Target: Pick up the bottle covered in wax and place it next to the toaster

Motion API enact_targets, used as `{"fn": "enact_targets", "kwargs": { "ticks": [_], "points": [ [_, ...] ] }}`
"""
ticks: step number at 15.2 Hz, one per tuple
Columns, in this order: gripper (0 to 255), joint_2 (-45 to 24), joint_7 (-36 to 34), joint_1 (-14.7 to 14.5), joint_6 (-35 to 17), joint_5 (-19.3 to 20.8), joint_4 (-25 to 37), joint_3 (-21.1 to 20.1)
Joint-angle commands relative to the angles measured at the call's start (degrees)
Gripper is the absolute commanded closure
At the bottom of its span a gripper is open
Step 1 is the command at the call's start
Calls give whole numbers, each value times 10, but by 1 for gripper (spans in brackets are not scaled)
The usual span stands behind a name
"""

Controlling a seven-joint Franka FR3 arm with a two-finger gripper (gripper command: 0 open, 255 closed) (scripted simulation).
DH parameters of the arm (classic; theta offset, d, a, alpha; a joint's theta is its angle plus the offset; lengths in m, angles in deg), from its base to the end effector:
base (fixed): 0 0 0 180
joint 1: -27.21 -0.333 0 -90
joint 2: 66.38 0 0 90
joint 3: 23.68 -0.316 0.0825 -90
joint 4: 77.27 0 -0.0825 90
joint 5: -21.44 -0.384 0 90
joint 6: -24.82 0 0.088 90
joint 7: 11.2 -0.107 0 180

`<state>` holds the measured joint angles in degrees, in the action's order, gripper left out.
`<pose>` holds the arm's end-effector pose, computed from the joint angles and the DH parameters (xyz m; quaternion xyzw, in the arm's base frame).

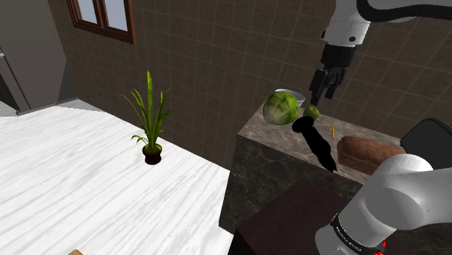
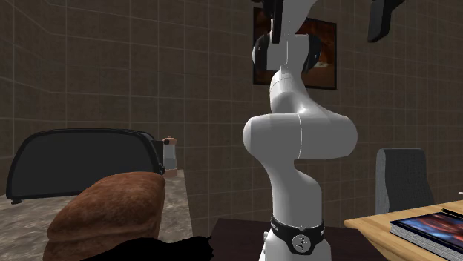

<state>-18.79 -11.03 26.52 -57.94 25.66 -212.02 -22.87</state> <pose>0.2813 -0.0107 0.5952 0.9988 -0.0003 -0.0384 0.0315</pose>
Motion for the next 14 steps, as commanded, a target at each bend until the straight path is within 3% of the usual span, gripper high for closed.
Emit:
{"fn": "enact_targets", "kwargs": {
  "ticks": [1,14],
  "points": [
    [0,0,0,0,0,0,0,0],
    [0,-93,-84,106,-247,82,-109,69]
  ]
}}
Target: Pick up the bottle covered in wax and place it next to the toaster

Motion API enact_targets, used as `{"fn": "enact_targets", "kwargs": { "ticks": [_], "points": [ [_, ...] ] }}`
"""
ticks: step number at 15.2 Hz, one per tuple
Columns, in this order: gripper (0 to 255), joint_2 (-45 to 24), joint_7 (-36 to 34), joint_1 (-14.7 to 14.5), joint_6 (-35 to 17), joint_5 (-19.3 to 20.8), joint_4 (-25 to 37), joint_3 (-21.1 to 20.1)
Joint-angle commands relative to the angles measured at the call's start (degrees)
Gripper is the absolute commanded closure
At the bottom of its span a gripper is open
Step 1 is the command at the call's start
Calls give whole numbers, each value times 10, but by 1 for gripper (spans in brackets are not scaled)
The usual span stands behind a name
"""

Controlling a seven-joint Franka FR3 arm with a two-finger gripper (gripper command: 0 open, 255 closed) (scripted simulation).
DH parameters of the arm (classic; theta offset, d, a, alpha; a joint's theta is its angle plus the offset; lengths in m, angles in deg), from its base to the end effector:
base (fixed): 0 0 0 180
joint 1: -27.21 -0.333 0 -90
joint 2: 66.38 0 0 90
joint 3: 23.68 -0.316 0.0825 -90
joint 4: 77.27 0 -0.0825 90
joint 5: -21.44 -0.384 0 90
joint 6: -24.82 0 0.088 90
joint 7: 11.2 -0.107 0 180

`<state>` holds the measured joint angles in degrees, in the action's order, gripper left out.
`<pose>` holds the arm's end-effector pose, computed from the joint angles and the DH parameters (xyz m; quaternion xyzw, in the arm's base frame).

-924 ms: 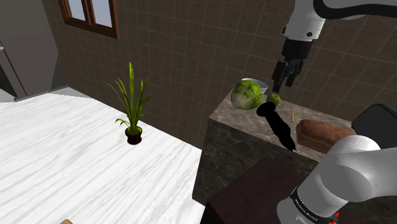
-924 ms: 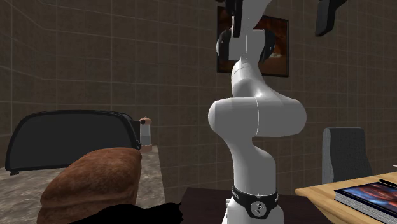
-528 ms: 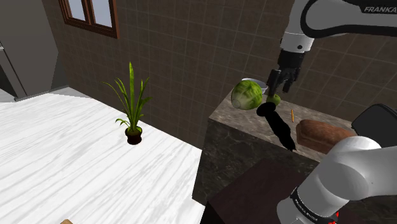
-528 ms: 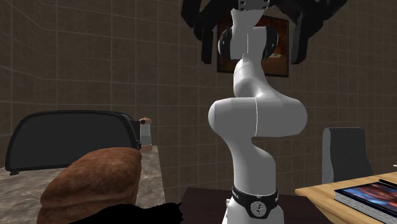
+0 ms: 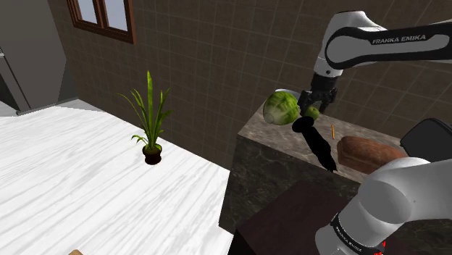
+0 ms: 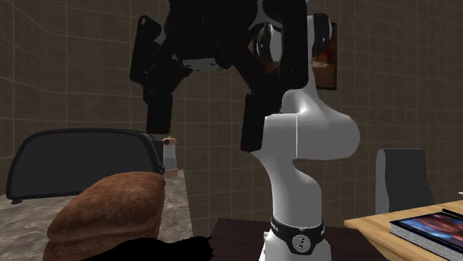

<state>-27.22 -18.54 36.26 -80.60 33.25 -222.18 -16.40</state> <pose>0.3261 -0.1161 0.4962 0.9848 -0.1633 -0.0075 0.0588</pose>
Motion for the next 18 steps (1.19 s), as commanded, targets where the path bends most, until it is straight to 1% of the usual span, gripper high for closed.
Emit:
{"fn": "enact_targets", "kwargs": {
  "ticks": [1,6,11,12,18],
  "points": [
    [0,-20,-16,17,-40,12,-11,10],
    [0,-83,-53,58,-135,42,-24,41],
    [0,-157,-91,98,-227,68,-22,73],
    [0,-166,-95,102,-238,71,-21,77],
    [0,-201,-97,106,-293,79,-41,87]
  ]
}}
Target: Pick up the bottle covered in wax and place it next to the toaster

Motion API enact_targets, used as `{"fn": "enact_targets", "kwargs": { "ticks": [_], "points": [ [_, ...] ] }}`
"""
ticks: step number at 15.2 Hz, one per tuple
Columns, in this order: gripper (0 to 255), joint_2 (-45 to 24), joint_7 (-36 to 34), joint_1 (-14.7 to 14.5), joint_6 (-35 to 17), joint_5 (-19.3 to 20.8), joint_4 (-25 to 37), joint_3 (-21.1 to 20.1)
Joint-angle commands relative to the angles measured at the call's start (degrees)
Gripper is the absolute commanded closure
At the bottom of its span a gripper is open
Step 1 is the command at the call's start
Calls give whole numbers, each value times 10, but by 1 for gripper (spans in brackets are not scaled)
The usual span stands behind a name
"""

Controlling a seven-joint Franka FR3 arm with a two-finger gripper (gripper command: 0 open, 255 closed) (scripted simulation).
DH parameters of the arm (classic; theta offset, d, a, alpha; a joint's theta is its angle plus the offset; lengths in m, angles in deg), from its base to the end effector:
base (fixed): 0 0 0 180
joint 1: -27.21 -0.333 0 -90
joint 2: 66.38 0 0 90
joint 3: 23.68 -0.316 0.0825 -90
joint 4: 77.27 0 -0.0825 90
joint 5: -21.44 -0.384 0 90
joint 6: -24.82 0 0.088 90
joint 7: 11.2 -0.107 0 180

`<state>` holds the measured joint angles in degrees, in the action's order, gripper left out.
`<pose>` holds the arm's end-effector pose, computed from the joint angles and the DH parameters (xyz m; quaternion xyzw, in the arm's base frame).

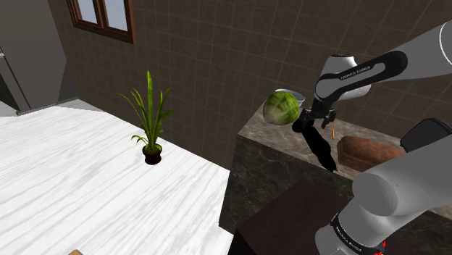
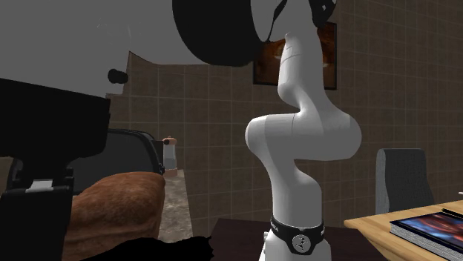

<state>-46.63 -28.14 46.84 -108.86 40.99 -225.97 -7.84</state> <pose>0.3396 -0.2458 0.3766 0.9396 -0.3300 0.0269 0.0864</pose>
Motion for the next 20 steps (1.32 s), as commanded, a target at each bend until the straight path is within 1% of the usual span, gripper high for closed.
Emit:
{"fn": "enact_targets", "kwargs": {
  "ticks": [1,9,10,19,20],
  "points": [
    [0,-13,-2,1,-19,2,-6,3],
    [0,-17,-2,2,-25,3,-7,4],
    [255,-17,-2,2,-25,3,-7,4],
    [255,-17,-2,2,-25,3,-7,4],
    [255,-11,0,1,-15,2,-4,3]
  ]
}}
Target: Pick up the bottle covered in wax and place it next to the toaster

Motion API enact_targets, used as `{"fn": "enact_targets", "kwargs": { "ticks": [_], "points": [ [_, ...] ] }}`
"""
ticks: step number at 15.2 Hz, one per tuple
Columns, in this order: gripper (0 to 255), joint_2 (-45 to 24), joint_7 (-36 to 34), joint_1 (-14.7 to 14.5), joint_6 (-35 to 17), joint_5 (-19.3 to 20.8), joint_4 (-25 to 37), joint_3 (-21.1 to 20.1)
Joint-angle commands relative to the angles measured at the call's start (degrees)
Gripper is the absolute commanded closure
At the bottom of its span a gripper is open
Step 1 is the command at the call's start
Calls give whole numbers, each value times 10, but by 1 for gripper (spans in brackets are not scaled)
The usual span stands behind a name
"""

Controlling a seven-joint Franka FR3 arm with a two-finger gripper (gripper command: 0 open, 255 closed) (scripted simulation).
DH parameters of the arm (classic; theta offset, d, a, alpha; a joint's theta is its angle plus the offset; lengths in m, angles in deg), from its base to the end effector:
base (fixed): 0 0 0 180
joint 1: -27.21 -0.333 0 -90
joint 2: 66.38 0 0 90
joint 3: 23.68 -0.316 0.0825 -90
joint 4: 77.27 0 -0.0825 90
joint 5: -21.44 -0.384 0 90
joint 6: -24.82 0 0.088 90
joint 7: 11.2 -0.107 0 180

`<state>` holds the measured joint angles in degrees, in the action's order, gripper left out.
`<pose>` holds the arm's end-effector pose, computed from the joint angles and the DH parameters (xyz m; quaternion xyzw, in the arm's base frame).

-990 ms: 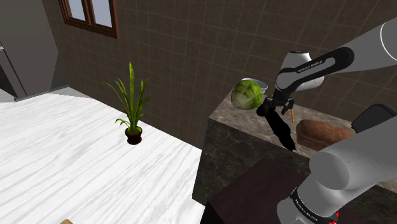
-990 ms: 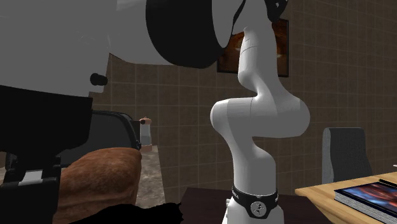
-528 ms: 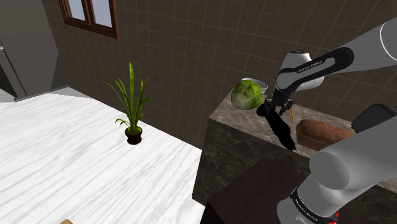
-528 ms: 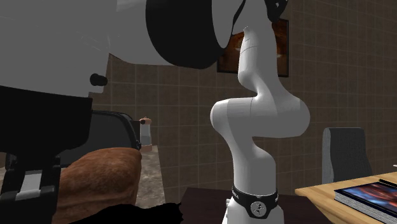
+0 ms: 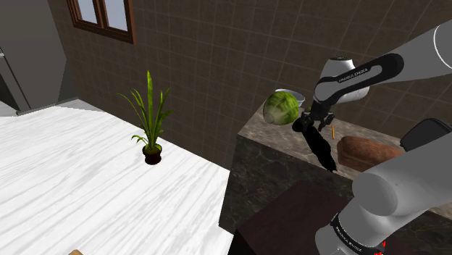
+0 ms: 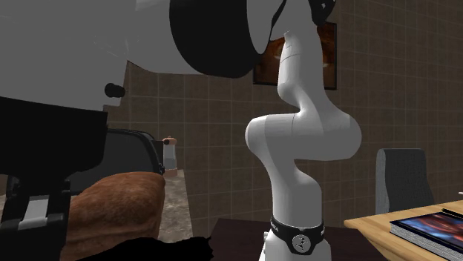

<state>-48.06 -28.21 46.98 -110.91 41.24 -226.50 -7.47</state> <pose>0.3399 -0.2481 0.3656 0.9396 -0.3301 0.0274 0.0864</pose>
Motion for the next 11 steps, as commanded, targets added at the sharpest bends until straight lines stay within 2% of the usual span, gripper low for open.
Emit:
{"fn": "enact_targets", "kwargs": {
  "ticks": [1,11],
  "points": [
    [255,9,2,-1,14,-2,5,-1],
    [255,54,16,-5,102,-14,50,-11]
  ]
}}
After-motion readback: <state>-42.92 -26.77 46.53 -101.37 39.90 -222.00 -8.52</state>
